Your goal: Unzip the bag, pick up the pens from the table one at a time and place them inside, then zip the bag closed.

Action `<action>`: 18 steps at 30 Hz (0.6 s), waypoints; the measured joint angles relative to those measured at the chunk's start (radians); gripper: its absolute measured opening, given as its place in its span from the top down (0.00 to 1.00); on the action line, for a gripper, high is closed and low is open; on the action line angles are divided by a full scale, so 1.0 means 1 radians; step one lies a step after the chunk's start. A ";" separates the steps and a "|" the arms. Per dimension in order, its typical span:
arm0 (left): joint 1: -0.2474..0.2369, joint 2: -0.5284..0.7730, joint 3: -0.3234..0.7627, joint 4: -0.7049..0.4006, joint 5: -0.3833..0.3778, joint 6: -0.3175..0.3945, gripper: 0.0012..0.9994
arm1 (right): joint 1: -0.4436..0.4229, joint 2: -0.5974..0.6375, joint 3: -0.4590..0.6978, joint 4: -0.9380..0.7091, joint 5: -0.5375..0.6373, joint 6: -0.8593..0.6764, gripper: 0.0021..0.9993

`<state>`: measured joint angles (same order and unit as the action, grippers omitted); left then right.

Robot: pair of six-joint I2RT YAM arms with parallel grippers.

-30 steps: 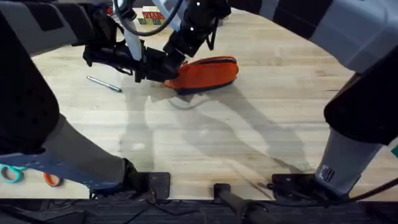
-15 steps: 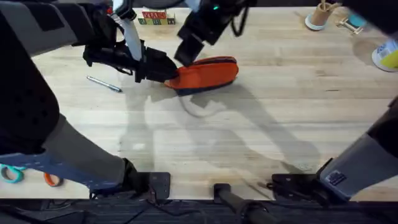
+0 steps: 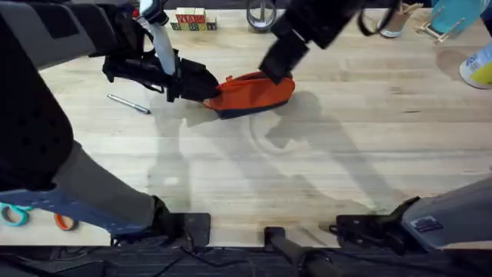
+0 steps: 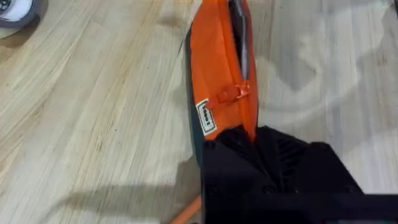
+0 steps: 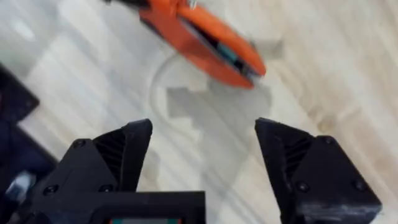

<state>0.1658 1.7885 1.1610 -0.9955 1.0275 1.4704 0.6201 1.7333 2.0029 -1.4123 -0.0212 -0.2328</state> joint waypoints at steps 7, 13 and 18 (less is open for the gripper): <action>0.000 0.000 0.000 0.000 0.000 0.000 0.96 | 0.000 -0.019 0.002 -0.101 0.000 0.026 0.00; 0.000 0.000 0.006 0.001 0.047 0.000 0.33 | 0.000 -0.019 0.002 -0.103 0.000 0.037 0.00; 0.000 0.000 0.010 0.000 0.062 -0.003 0.01 | 0.000 -0.019 0.002 -0.103 0.000 0.043 0.00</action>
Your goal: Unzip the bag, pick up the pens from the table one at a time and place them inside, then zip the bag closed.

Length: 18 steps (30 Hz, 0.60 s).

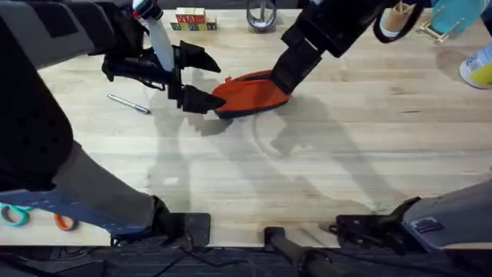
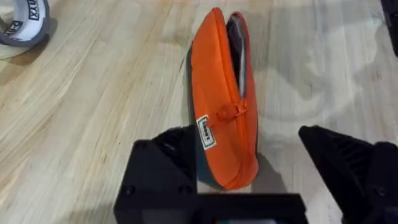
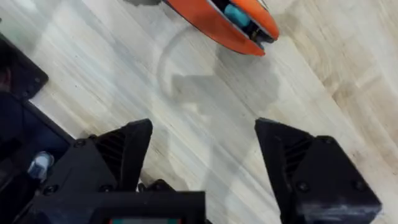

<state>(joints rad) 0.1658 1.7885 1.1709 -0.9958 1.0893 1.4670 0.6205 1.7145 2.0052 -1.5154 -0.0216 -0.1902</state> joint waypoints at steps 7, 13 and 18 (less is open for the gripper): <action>0.000 0.000 0.001 0.003 0.012 0.000 0.01 | 0.000 0.000 0.000 0.000 0.000 0.000 0.00; 0.000 0.000 0.009 -0.059 0.010 0.000 0.00 | 0.000 0.000 0.000 0.000 0.000 0.001 0.00; 0.000 -0.013 0.070 -0.154 -0.052 0.000 0.00 | -0.002 -0.003 0.000 0.003 -0.009 0.001 0.00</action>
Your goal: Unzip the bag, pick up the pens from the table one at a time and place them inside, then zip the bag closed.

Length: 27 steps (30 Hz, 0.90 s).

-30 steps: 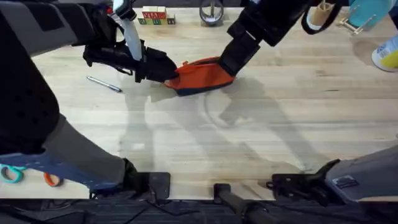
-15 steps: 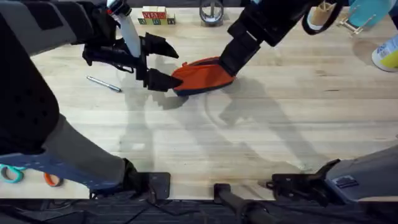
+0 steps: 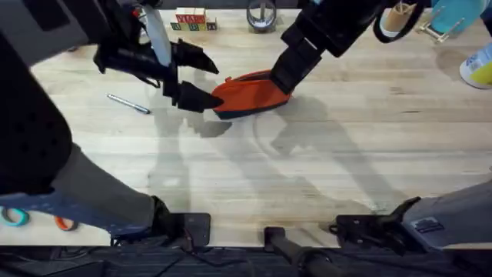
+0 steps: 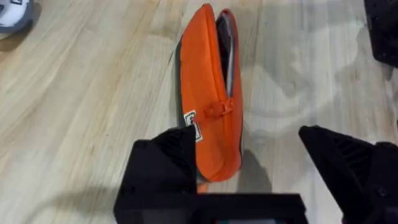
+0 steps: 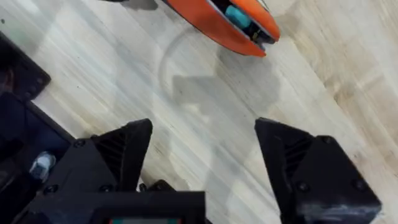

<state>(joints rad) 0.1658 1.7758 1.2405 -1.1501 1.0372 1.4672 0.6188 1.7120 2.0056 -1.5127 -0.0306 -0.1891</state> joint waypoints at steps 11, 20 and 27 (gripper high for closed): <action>0.000 -0.190 0.226 -0.237 -0.171 -0.138 0.00 | -0.047 -0.028 0.000 -0.013 -0.037 0.002 0.00; 0.000 -0.279 0.301 -0.259 -0.313 -0.515 0.00 | -0.100 -0.028 0.000 -0.035 -0.053 -0.002 0.00; 0.000 -0.339 0.317 -0.320 -0.392 -0.776 0.00 | -0.116 -0.028 0.000 -0.030 -0.063 -0.060 0.62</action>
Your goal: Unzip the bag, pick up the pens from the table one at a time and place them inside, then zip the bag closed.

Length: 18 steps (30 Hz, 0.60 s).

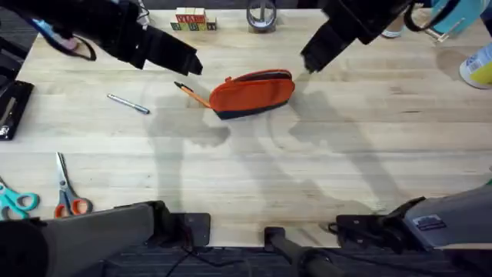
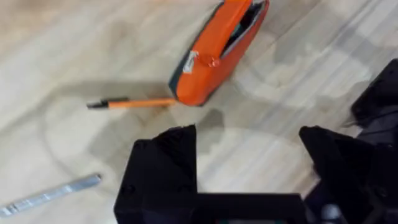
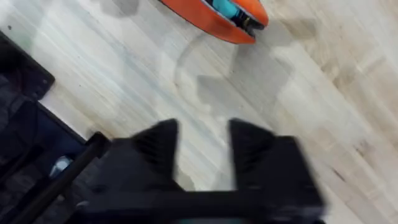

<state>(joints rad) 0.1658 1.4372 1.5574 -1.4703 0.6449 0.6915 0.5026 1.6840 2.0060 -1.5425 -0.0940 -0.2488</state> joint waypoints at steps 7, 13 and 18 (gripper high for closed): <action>0.000 -0.005 0.001 -0.069 -0.020 -0.084 0.00 | -0.023 0.000 0.000 0.028 -0.001 -0.045 0.97; 0.000 -0.005 0.001 -0.067 -0.022 -0.102 0.00 | -0.104 0.000 0.000 0.029 -0.039 -0.135 0.97; 0.000 -0.005 0.001 -0.067 -0.022 -0.105 0.01 | -0.212 0.003 0.000 0.029 -0.180 -0.277 0.97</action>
<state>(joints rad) 0.1658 1.4322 1.5585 -1.5375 0.6231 0.5867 0.2904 1.6865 2.0060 -1.5137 -0.2736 -0.5258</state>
